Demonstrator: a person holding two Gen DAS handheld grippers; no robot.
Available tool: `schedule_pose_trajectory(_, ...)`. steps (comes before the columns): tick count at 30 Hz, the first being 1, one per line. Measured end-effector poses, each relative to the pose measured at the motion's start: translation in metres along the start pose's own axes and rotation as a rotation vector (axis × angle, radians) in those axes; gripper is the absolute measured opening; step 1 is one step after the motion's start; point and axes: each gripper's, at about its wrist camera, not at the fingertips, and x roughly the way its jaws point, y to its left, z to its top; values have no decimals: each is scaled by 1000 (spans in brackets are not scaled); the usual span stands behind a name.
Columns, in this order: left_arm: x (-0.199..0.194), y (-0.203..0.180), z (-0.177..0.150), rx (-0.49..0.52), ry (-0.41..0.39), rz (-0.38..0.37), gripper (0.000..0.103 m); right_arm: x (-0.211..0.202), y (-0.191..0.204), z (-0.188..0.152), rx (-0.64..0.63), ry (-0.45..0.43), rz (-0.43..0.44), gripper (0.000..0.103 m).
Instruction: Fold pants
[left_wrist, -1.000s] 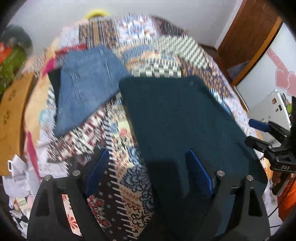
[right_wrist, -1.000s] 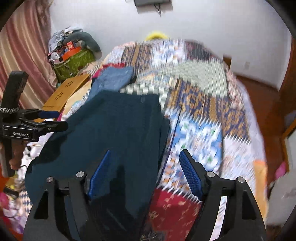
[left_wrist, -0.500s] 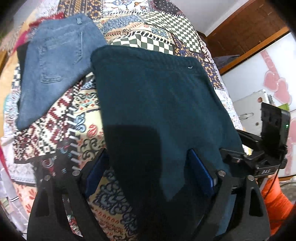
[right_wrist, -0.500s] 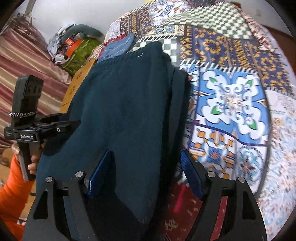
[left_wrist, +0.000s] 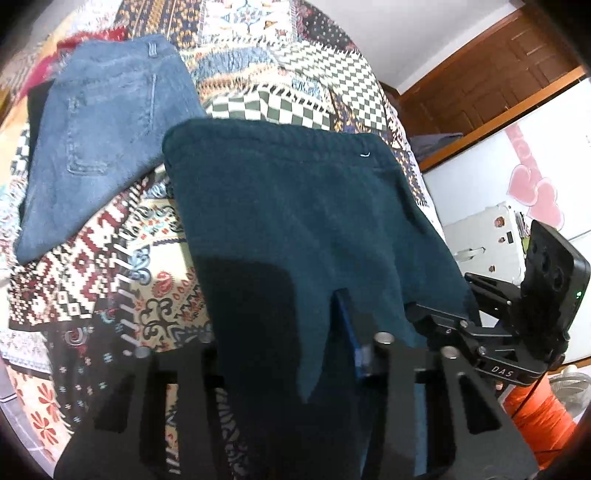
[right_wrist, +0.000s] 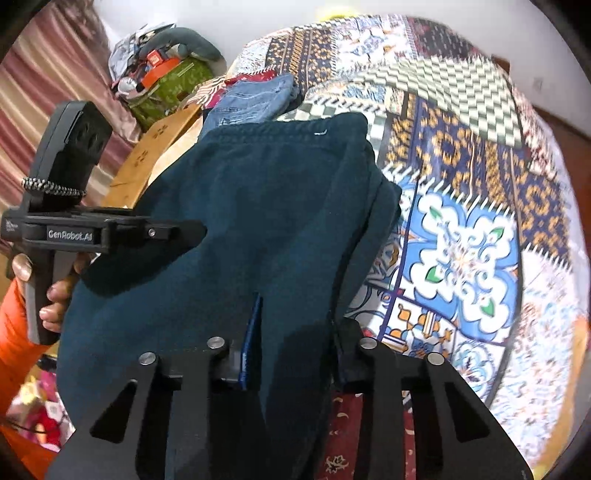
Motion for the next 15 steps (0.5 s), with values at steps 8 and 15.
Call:
schedule_pose_trajectory(8, -62, -20, -8, 119, -172, 81, 31, -27, 17, 19, -42, -85, -4, 25)
schedule_pose_trajectory(15, -146, -24, -6, 184, -371, 153, 28, -49, 54, 53, -120, -199, -15, 23)
